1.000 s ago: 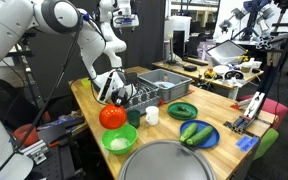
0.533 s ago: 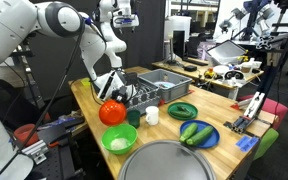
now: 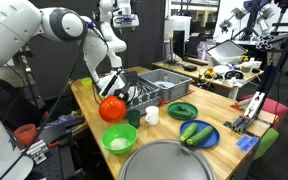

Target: Pour the rice out of the orange bowl into the green bowl

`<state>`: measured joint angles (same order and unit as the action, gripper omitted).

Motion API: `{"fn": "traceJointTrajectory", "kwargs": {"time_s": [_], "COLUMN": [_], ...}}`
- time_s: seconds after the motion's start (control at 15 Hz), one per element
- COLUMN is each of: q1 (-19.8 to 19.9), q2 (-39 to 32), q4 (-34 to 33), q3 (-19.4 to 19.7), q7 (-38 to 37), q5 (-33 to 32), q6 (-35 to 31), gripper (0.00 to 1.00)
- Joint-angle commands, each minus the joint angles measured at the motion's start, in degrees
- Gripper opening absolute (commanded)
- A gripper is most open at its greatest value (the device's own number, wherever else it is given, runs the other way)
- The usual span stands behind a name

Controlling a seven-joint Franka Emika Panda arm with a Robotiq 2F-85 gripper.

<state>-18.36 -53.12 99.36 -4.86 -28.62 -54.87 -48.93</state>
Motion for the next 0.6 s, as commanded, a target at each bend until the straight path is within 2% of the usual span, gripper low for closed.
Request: {"fn": "traceJointTrajectory", "kwargs": {"time_s": [0.0, 0.53], "q1": [1.4, 3.5], "q2": [-4.5, -0.4], "q4": [-3.0, -0.9], "q3": [-0.4, -2.1], "q7": [3.8, 4.3], "q5": [-2.2, -0.8], "q6": [0.3, -5.1], "gripper": [0.02, 0.02]}}
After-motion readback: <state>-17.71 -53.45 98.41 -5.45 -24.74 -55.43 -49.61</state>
